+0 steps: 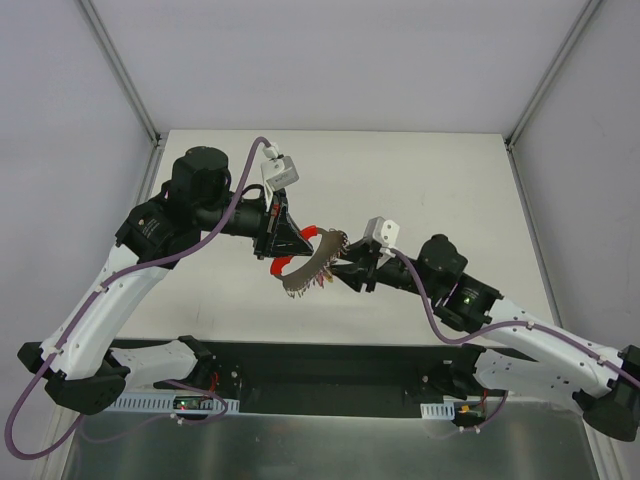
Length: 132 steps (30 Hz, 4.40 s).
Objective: Remove the keys from the keyring
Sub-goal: Pick up the key from the keyring, then adjust the key on the keyring.
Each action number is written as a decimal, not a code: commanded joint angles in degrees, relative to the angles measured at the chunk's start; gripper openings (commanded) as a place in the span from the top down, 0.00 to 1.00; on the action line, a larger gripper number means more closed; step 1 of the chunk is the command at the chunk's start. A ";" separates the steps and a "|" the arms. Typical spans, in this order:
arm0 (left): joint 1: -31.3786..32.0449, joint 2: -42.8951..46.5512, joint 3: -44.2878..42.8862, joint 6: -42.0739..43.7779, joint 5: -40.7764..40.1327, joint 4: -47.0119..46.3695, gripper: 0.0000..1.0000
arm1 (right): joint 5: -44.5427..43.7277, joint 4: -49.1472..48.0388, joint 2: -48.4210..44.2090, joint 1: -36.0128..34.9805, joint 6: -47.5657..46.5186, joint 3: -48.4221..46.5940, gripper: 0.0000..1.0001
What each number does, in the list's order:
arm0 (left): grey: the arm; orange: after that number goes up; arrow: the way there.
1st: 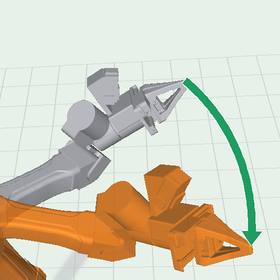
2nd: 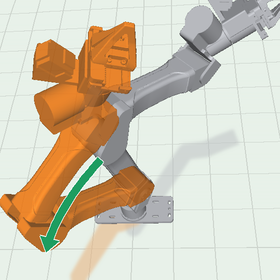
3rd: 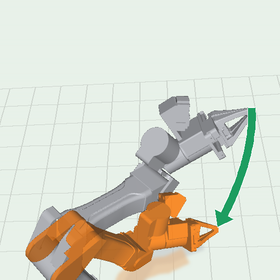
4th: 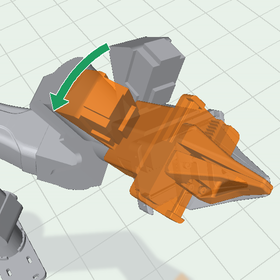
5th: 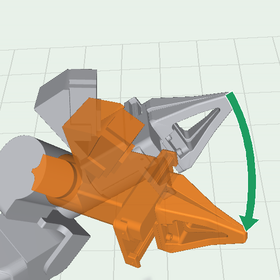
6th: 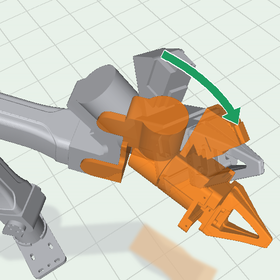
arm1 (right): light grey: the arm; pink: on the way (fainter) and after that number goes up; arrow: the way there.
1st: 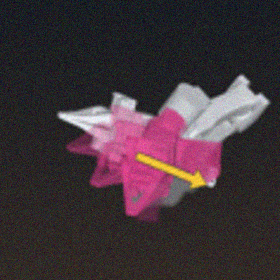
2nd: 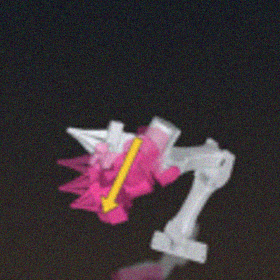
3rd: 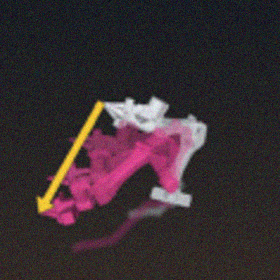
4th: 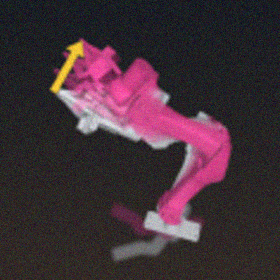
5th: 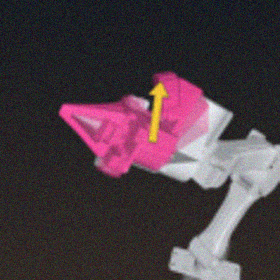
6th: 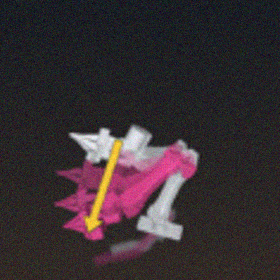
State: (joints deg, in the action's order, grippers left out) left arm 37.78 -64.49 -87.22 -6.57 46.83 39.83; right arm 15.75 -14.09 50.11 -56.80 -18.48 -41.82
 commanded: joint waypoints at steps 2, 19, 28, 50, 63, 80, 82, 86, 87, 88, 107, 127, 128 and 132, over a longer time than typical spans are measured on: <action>-0.34 0.24 -0.06 0.41 0.81 -1.16 1.00 | 3.58 -5.42 0.43 -0.25 1.87 -2.65 0.64; -0.34 1.29 1.70 1.29 -1.47 -1.16 1.00 | 0.87 -5.96 -1.67 -0.33 2.66 -1.07 0.99; -0.34 3.05 5.22 1.21 -8.95 -1.95 1.00 | 0.33 16.10 -2.39 -0.33 -0.94 -9.33 0.99; -0.86 6.04 14.71 0.14 -15.19 -4.85 0.71 | 6.75 22.87 -0.45 -0.42 0.29 -14.34 0.99; -0.78 15.62 18.93 15.62 -2.98 -9.33 0.50 | 10.79 35.52 4.29 -0.42 -3.49 -25.04 0.99; 0.10 18.60 22.62 16.94 4.86 -19.97 0.28 | 18.53 28.33 3.51 -0.42 3.45 -24.36 0.99; 0.10 21.14 22.97 17.11 2.84 -21.99 0.29 | 18.53 28.33 3.51 -0.33 3.45 -24.18 0.99; 0.28 25.55 23.59 15.80 4.14 -26.03 0.39 | 17.56 28.76 3.42 -0.25 3.89 -24.01 0.99; 0.36 26.08 23.76 15.10 4.76 -26.82 0.41 | 17.48 28.68 3.68 -0.42 4.24 -24.27 0.99; 0.45 26.86 24.11 13.88 5.11 -27.61 0.43 | 17.47 28.50 3.77 -0.33 4.68 -24.44 0.99; 1.86 29.77 38.52 4.12 -10.72 -32.44 0.25 | 18.18 22.00 4.39 -0.42 9.16 -23.66 0.99; 1.86 26.79 42.15 -5.23 2.91 -44.43 1.00 | 13.70 27.85 -1.33 -0.25 5.39 -19.26 0.84; 1.86 26.35 41.26 -4.43 3.35 -42.93 1.00 | 13.52 29.19 -1.41 -0.25 3.56 -19.43 0.82; 1.86 25.03 38.01 -0.65 4.32 -37.64 1.00 | 10.45 36.23 -1.06 -0.25 -0.32 -20.93 0.85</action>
State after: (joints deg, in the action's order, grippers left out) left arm 39.70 -38.83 -44.66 -12.16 48.18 -1.80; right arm 29.28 15.38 49.52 -56.93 -13.89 -60.23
